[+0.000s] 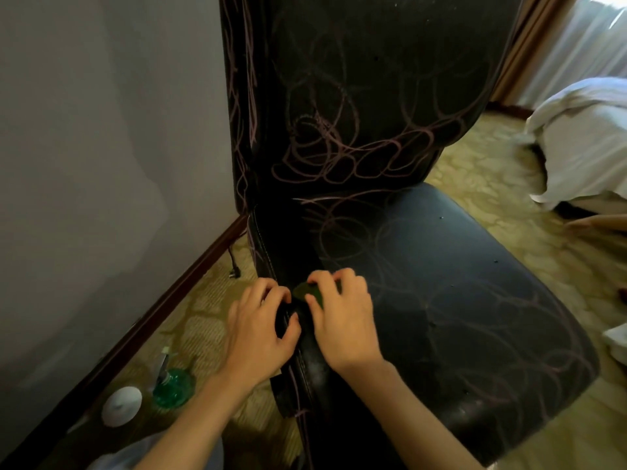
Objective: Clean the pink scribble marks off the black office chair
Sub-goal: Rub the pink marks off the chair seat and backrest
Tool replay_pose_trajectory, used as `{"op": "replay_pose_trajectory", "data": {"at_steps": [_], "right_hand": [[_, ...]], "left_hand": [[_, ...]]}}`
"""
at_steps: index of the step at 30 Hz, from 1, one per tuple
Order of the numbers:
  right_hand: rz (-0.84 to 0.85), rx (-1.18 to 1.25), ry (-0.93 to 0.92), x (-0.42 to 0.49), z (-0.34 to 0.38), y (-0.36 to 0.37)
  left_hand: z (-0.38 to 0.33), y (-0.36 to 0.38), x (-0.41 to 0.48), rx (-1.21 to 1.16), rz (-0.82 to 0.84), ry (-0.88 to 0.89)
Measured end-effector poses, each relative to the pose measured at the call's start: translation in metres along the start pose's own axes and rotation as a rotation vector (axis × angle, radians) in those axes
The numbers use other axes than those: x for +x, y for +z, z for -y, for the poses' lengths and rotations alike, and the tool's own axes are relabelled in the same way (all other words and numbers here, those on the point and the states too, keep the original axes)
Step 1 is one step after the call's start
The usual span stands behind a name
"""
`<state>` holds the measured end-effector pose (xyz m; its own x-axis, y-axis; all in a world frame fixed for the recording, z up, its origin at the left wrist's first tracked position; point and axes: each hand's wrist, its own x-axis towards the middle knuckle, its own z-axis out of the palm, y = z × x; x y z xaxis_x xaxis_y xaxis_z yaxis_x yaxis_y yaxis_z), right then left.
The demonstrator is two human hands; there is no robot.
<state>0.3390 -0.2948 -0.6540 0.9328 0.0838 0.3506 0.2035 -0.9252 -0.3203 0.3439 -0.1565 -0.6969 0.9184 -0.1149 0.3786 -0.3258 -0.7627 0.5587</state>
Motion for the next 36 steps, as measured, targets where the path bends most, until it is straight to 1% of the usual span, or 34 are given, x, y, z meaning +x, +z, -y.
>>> {"op": "replay_pose_trajectory", "data": {"at_steps": [3,5,8,13,16,19,22,24,26,28,29,31,33,36], "right_hand": [[0.059,-0.054,0.01,0.0,-0.004,0.013],[0.086,-0.036,0.02,-0.002,-0.008,0.013],[0.064,-0.033,-0.013,-0.007,-0.013,0.012],[0.07,0.001,-0.04,-0.02,-0.021,0.006],[0.046,0.002,-0.076,-0.025,-0.026,0.003],[-0.012,0.031,-0.114,-0.024,-0.029,0.004],[-0.085,0.151,-0.083,-0.01,-0.021,0.005],[-0.089,0.175,-0.057,0.008,-0.012,0.008],[-0.071,0.055,-0.086,0.028,-0.007,0.018],[0.01,-0.042,-0.086,0.039,-0.006,0.028],[0.051,-0.053,-0.086,0.041,-0.007,0.031],[0.081,-0.063,-0.098,0.043,-0.019,0.031],[0.05,-0.105,-0.065,0.049,-0.043,0.027],[0.013,-0.139,0.071,0.062,-0.073,0.019]], "left_hand": [[0.003,-0.003,0.004,0.041,-0.03,-0.002],[0.007,-0.004,0.008,0.057,-0.03,-0.059],[0.011,-0.002,0.013,0.078,0.012,-0.152],[0.012,0.003,0.014,0.127,0.06,-0.147],[0.011,0.006,0.012,0.135,0.121,-0.168],[0.01,0.008,0.008,0.116,0.174,-0.188],[0.009,0.009,0.007,0.122,0.223,-0.207],[0.01,0.01,0.007,0.139,0.261,-0.226],[0.01,0.011,0.007,0.13,0.277,-0.245],[0.01,0.011,0.006,0.127,0.289,-0.261],[0.011,0.011,0.006,0.131,0.295,-0.264],[0.011,0.01,0.007,0.143,0.301,-0.261],[0.011,0.009,0.007,0.144,0.309,-0.261],[0.01,0.008,0.008,0.119,0.32,-0.266]]}}
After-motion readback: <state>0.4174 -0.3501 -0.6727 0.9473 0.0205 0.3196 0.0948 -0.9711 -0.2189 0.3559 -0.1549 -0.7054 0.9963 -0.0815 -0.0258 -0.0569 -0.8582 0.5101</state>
